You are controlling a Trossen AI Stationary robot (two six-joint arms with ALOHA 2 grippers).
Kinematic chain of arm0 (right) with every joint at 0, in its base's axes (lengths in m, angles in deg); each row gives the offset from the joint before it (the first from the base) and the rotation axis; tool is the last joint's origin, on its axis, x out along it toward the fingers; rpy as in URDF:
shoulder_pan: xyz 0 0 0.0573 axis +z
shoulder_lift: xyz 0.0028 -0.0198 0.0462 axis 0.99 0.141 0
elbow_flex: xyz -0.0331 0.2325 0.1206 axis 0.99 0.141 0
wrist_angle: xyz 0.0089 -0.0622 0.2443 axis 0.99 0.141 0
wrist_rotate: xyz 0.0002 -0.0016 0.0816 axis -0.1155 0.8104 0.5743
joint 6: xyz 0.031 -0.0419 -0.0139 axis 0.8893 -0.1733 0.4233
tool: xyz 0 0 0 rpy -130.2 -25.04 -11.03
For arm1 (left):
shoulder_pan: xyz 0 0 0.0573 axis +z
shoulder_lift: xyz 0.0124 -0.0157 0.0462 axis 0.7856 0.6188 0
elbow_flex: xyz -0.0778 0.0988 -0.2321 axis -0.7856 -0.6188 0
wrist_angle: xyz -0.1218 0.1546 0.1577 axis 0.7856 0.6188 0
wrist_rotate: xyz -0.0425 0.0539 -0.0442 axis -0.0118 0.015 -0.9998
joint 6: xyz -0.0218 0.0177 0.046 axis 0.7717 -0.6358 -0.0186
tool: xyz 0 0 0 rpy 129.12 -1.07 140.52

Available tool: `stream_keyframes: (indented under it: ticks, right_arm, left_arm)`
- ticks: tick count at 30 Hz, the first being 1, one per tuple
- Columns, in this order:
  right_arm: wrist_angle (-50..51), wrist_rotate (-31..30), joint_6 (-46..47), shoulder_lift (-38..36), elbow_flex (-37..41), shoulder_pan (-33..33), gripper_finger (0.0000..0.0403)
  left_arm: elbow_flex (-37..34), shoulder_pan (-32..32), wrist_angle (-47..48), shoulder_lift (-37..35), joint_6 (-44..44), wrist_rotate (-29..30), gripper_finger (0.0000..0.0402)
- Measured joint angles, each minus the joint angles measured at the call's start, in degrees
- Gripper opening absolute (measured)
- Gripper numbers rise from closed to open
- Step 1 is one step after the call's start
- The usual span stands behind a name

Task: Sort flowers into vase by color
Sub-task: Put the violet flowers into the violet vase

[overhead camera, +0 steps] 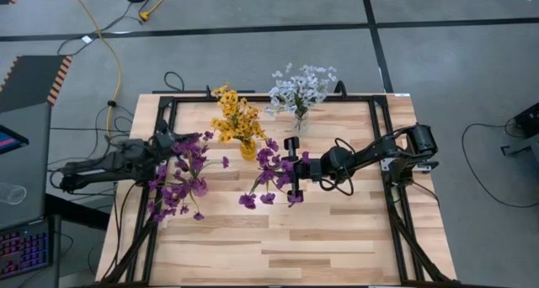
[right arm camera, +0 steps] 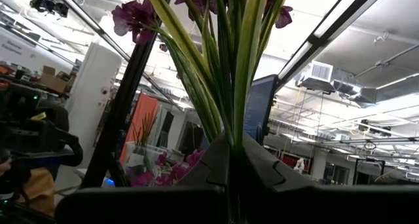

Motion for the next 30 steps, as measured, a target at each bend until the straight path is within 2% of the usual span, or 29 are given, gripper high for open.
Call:
stream_keyframes:
  ticks: [11, 28, 30]
  right_arm:
    - [0.0, -0.02, 0.0, 0.0, 0.0, 0.8, 0.0042]
    - [-0.95, -0.03, -1.07, 0.08, -0.01, 2.13, 0.0042]
    - [-2.82, -0.04, -1.59, 1.88, -1.26, 2.52, 0.0042]
  left_arm:
    - [-7.33, 0.04, -10.05, 0.0, 2.36, -5.22, 0.0]
    - [-7.82, 0.04, -6.84, 0.0, 3.7, -3.98, 0.0]
    - [-7.82, 0.04, -6.86, 0.0, 4.02, -4.0, 0.0]
